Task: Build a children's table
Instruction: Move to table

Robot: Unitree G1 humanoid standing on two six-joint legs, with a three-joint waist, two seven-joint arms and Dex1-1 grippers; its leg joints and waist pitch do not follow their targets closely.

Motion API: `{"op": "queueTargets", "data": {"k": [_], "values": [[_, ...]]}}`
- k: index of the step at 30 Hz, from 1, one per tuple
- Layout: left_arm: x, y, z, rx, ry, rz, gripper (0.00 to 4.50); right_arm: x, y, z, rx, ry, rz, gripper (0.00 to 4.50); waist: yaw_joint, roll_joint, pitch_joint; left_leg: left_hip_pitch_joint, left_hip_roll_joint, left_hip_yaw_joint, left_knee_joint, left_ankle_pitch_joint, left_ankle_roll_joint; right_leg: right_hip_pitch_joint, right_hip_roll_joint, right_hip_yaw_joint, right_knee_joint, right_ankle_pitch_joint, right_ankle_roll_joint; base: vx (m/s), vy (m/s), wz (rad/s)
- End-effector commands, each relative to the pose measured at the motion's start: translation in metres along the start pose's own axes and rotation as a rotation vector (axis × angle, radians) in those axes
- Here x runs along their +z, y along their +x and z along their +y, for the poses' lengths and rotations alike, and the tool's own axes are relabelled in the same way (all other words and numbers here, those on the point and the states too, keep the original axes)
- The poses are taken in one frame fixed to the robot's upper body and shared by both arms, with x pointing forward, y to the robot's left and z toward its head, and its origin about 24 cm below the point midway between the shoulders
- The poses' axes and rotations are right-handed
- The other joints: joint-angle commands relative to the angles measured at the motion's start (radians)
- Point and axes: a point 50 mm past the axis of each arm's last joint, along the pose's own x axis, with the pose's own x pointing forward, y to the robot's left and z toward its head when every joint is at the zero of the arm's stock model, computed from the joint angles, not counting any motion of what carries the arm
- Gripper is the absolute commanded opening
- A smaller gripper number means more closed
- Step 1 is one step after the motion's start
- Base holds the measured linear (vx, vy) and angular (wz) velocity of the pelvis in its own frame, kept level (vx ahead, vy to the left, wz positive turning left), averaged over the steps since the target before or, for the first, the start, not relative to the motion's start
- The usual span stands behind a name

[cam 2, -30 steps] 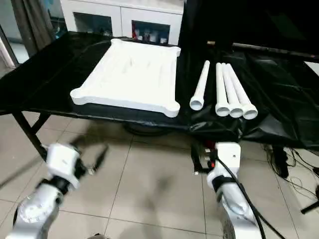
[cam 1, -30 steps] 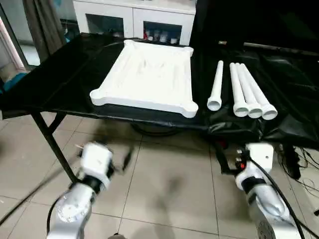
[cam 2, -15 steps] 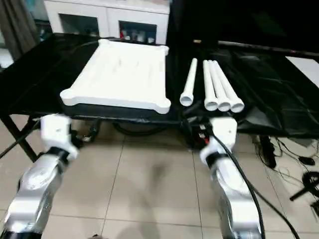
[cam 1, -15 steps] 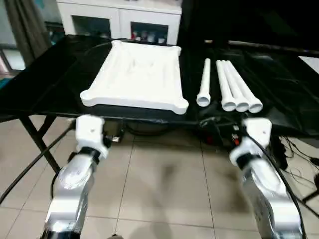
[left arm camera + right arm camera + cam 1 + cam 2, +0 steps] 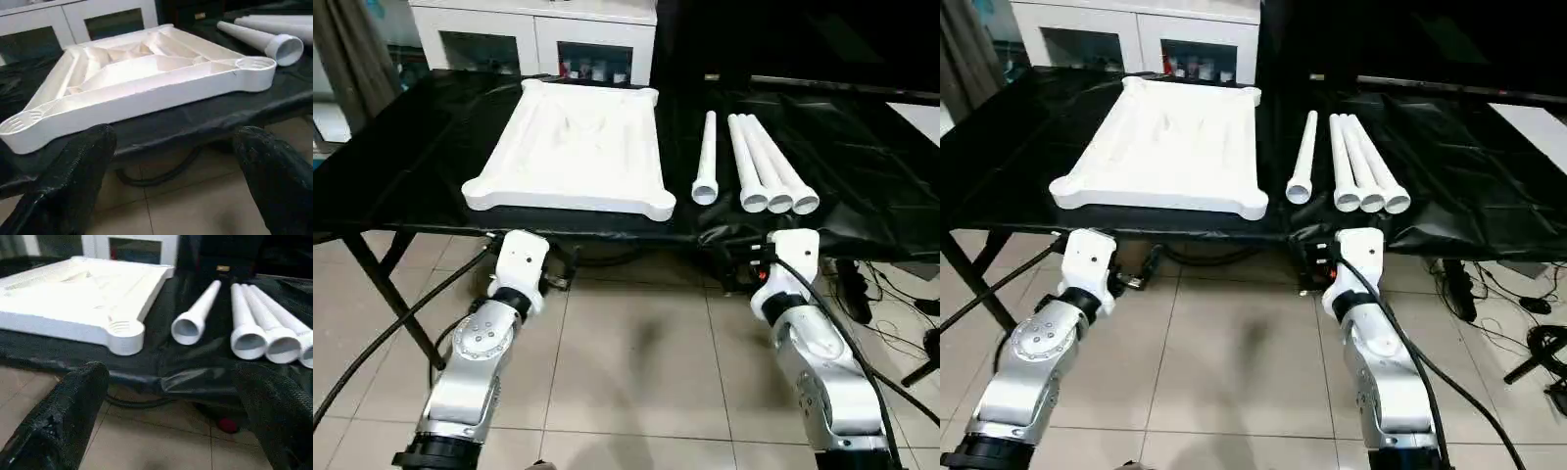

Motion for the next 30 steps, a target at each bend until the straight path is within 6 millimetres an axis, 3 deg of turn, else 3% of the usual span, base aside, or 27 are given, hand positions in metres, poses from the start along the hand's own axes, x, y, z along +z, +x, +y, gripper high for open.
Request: {"op": "queueTargets", "data": {"k": [1,3,5,6,7,8,9,10,11,12,13,14,15,16,17,18,19,20,21,22,23,24,25,26,27,28,30], "values": [[0.004,-0.001,0.004,0.02,-0.009,-0.019,4.39,0.004,0.003,0.002,0.013,-0.031,-0.014,4.5,0.012,0.016,-0.035,-0.016,0.002,-0.043,-0.108,-0.731,-0.008,0.07,-0.062,-0.03,-0.089,-0.717,-0.036,-0.01,-0.006,0.36],[0.006,-0.001,0.006,0.032,-0.01,-0.024,4.39,0.005,0.004,0.005,0.028,-0.048,-0.017,4.5,0.014,0.016,-0.026,-0.017,-0.007,-0.028,-0.1,-0.782,-0.027,0.093,-0.065,-0.065,-0.083,-0.852,-0.048,0.009,-0.028,0.55],[0.009,-0.001,0.009,0.039,-0.013,-0.033,4.39,0.006,0.005,0.007,0.043,-0.04,-0.019,4.5,0.061,0.04,-0.026,-0.115,-0.02,0.032,-0.194,-0.898,-0.048,0.213,0.033,-0.065,0.158,-0.652,-0.087,0.013,-0.037,0.69],[0.01,-0.001,0.009,0.042,-0.015,-0.035,4.39,0.006,0.006,0.007,0.049,-0.034,-0.021,4.5,0.07,-0.003,-0.034,-0.059,-0.032,0.091,-0.15,-0.694,0.009,0.156,0.011,-0.008,0.129,-0.664,-0.104,0.107,-0.138,1.1],[0.01,-0.001,0.01,0.044,-0.015,-0.036,4.39,0.007,0.006,0.007,0.054,-0.037,-0.023,4.5,0.048,-0.059,0.012,0.135,-0.046,0.017,0.196,-0.382,0.051,-0.059,-0.142,0.04,-0.19,-1.161,-0.151,0.107,-0.138,1.1],[0.01,-0.001,0.01,0.044,-0.015,-0.036,4.39,0.007,0.006,0.007,0.054,-0.037,-0.023,4.5,0.054,-0.032,0.018,0.065,-0.029,-0.014,0.21,-0.269,0.089,0.02,-0.195,0.09,-0.192,-1.185,-0.207,0.223,-0.142,1.09],[0.011,-0.001,0.011,0.046,-0.016,-0.037,4.39,0.008,0.006,0.008,0.058,-0.038,-0.033,4.5,0.055,-0.027,0.041,0.063,-0.014,-0.049,0.234,-0.278,0.081,0.078,-0.2,0.101,-0.166,-1.247,-0.217,0.158,-0.005,0.79],[0.011,0.0,0.011,0.048,-0.019,-0.037,4.39,0.008,0.006,0.008,0.053,-0.022,-0.035,4.5,0.06,-0.025,0.038,0.085,-0.011,-0.053,0.236,-0.33,0.075,0.091,-0.191,0.078,-0.147,-1.233,-0.217,0.158,-0.005,0.79],[0.011,0.0,0.012,0.048,-0.021,-0.038,4.39,0.009,0.006,0.007,0.051,-0.013,-0.038,4.5,0.086,0.016,0.002,0.265,0.029,-0.049,0.088,-0.619,0.006,0.054,-0.06,0.057,-0.064,-0.867,-0.262,0.067,0.03,0.73],[0.011,0.0,0.012,0.048,-0.022,-0.038,4.39,0.009,0.007,0.007,0.05,-0.008,-0.038,4.5,0.041,0.047,-0.008,0.267,0.123,-0.144,-0.085,-0.884,-0.015,0.007,0.046,0.011,0.172,-0.333,-0.156,0.086,-0.014,0.39],[0.011,0.001,0.012,0.047,-0.027,-0.04,4.39,0.01,0.007,0.007,0.048,-0.013,-0.038,4.5,0.043,0.037,-0.024,0.28,0.144,-0.149,-0.103,-0.853,0.023,-0.021,0.038,0.008,0.185,-0.215,-0.101,0.086,-0.014,0.39],[0.012,0.001,0.011,0.045,-0.038,-0.041,4.39,0.011,0.007,0.006,0.047,-0.026,-0.039,4.5,0.024,0.05,-0.035,0.271,0.108,-0.118,-0.085,-0.581,0.157,-0.077,0.021,-0.01,0.201,-0.076,-0.039,0.139,0.016,-0.07],[0.012,0.002,0.011,0.045,-0.043,-0.042,4.39,0.011,0.007,0.006,0.048,-0.027,-0.041,4.5,0.021,0.047,-0.04,0.274,0.098,-0.106,-0.084,-0.486,0.201,-0.089,0.018,-0.015,0.195,-0.041,-0.041,0.161,0.056,-0.14],[0.012,0.002,0.011,0.041,-0.053,-0.045,4.39,0.012,0.007,0.005,0.043,-0.03,-0.043,4.5,0.01,0.018,-0.033,0.243,0.081,-0.058,-0.104,-0.403,0.233,-0.078,0.009,-0.014,0.154,0.047,-0.076,0.161,0.056,-0.14],[0.013,0.003,0.01,0.04,-0.057,-0.046,4.39,0.012,0.007,0.004,0.035,-0.04,-0.043,4.5,0.007,0.007,-0.04,0.253,0.058,-0.032,-0.098,-0.356,0.222,-0.078,0.001,-0.009,0.117,0.085,-0.102,0.206,0.015,-0.03],[0.013,0.003,0.01,0.038,-0.062,-0.047,4.39,0.012,0.007,0.004,0.028,-0.045,-0.04,4.5,0.004,-0.039,-0.048,0.238,-0.018,0.02,-0.068,-0.346,0.193,-0.014,-0.027,0.043,0.04,0.049,-0.148,0.245,-0.024,0.03],[0.013,0.003,0.009,0.035,-0.068,-0.05,4.39,0.012,0.006,0.002,0.019,-0.043,-0.037,4.5,0.016,-0.071,-0.05,0.179,-0.069,0.035,-0.025,-0.372,0.158,0.081,-0.039,0.114,0.016,-0.1,-0.142,0.245,-0.024,0.03],[0.013,0.004,0.008,0.029,-0.083,-0.053,4.39,0.013,0.005,0.0,0.001,-0.02,-0.046,4.5,0.048,-0.088,-0.04,0.164,-0.118,0.026,0.13,-0.348,0.142,0.103,-0.108,0.216,-0.106,-0.65,-0.23,0.265,-0.028,0.18],[0.013,0.004,0.008,0.029,-0.084,-0.054,4.39,0.013,0.005,0.0,0.0,-0.019,-0.047,4.5,0.062,-0.075,-0.049,0.1,-0.1,-0.023,0.18,-0.267,0.104,0.165,-0.143,0.262,-0.082,-0.645,-0.381,0.276,-0.002,0.2],[0.014,0.005,0.007,0.025,-0.099,-0.058,4.39,0.016,0.003,-0.002,-0.014,-0.014,-0.068,4.5,0.071,-0.057,-0.053,0.097,-0.116,-0.023,0.201,-0.227,-0.015,0.159,-0.066,0.308,-0.061,-0.452,-0.487,0.276,-0.002,0.2],[0.015,0.005,0.007,0.023,-0.103,-0.06,4.39,0.018,0.002,-0.003,-0.019,-0.017,-0.078,4.5,0.079,-0.062,-0.043,0.066,-0.116,-0.032,0.217,-0.224,-0.048,0.174,-0.056,0.322,-0.055,-0.341,-0.532,0.254,0.008,-0.14],[0.015,0.006,0.006,0.022,-0.105,-0.061,4.39,0.019,0.002,-0.003,-0.021,-0.016,-0.081,4.5,0.106,-0.041,-0.033,0.029,-0.082,-0.067,0.222,-0.167,-0.114,0.178,-0.036,0.353,-0.055,-0.148,-0.531,0.115,0.005,-0.16],[0.016,0.006,0.005,0.019,-0.108,-0.064,4.39,0.021,0.0,-0.006,-0.036,-0.008,-0.094,4.5,0.118,-0.03,-0.035,0.023,-0.062,-0.084,0.207,-0.14,-0.144,0.166,-0.009,0.355,-0.053,-0.064,-0.491,0.213,0.061,-0.3],[0.016,0.007,0.004,0.016,-0.11,-0.067,4.39,0.023,-0.001,-0.007,-0.046,-0.003,-0.102,4.5,0.091,0.022,-0.032,0.08,-0.03,-0.1,0.024,-0.051,-0.182,0.088,0.151,0.269,-0.01,-0.04,-0.263,0.178,0.099,-0.46],[0.017,0.009,0.002,0.008,-0.115,-0.071,4.39,0.026,-0.004,-0.009,-0.058,0.001,-0.11,4.5,0.04,0.091,-0.058,0.205,0.09,-0.165,-0.049,0.01,-0.176,-0.094,0.142,0.106,0.199,-0.232,-0.052,0.315,0.134,-0.61],[0.017,0.009,0.002,0.008,-0.115,-0.071,4.39,0.026,-0.004,-0.009,-0.058,0.001,-0.11,4.5,0.062,0.054,-0.074,0.225,0.153,-0.148,-0.027,0.112,-0.188,-0.111,0.067,0.05,0.234,-0.227,0.014,0.217,0.078,-0.47],[0.018,0.009,0.001,0.004,-0.117,-0.072,4.39,0.027,-0.005,-0.01,-0.06,0.0,-0.111,4.5,0.048,0.04,-0.069,0.211,0.103,-0.032,-0.044,0.238,-0.22,-0.116,0.051,-0.015,0.215,-0.061,-0.026,0.218,0.071,-0.33]]}}
